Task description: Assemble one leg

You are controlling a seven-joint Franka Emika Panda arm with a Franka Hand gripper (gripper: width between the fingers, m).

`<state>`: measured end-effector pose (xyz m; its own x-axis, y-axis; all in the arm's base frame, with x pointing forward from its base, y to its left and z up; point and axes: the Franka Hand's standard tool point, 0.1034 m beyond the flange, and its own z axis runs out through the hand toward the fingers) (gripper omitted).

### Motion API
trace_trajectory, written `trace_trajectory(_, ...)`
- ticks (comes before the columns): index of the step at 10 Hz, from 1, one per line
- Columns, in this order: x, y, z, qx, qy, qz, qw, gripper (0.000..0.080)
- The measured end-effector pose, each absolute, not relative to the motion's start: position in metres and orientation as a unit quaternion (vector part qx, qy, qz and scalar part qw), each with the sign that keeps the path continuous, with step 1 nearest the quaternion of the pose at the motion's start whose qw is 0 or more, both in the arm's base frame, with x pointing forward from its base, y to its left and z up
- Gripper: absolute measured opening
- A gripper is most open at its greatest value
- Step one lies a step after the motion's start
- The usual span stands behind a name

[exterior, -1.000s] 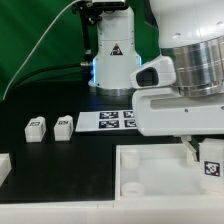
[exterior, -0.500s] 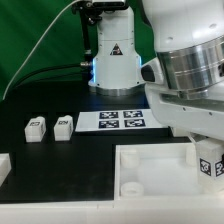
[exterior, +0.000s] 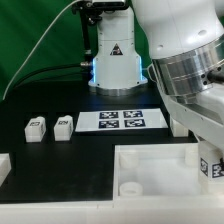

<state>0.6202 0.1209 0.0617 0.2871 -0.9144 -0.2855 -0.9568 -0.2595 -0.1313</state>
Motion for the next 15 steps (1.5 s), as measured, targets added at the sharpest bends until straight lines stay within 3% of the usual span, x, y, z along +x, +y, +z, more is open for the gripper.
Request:
trace_trajectory(1, 0.62, 0.118, 0.062, -0.817, 0.554, 0.071, 0.142, 0.0477)
trace_trajectory(2, 0.62, 0.114, 0.067, -0.887, 0.438, 0.055, 0.134, 0.0591)
trace_trajectory(5, 0.62, 0.11, 0.066, -0.957, 0.258, 0.027, 0.129, 0.0646)
trace_trajectory(8, 0.62, 0.107, 0.064, -0.996, 0.009, -0.006, 0.085, 0.0648)
trace_trajectory(9, 0.622, 0.108, 0.065, -0.996, -0.02, -0.013, 0.083, 0.0648)
trace_trajectory(10, 0.622, 0.108, 0.064, -0.996, -0.002, -0.011, 0.084, 0.0532)
trace_trajectory(11, 0.622, 0.107, 0.064, -0.996, -0.002, -0.011, 0.084, 0.0532)
trace_trajectory(13, 0.621, 0.11, 0.064, -0.991, 0.1, -0.002, 0.09, 0.0292)
trace_trajectory(15, 0.621, 0.112, 0.065, -0.975, 0.203, 0.008, 0.094, 0.0292)
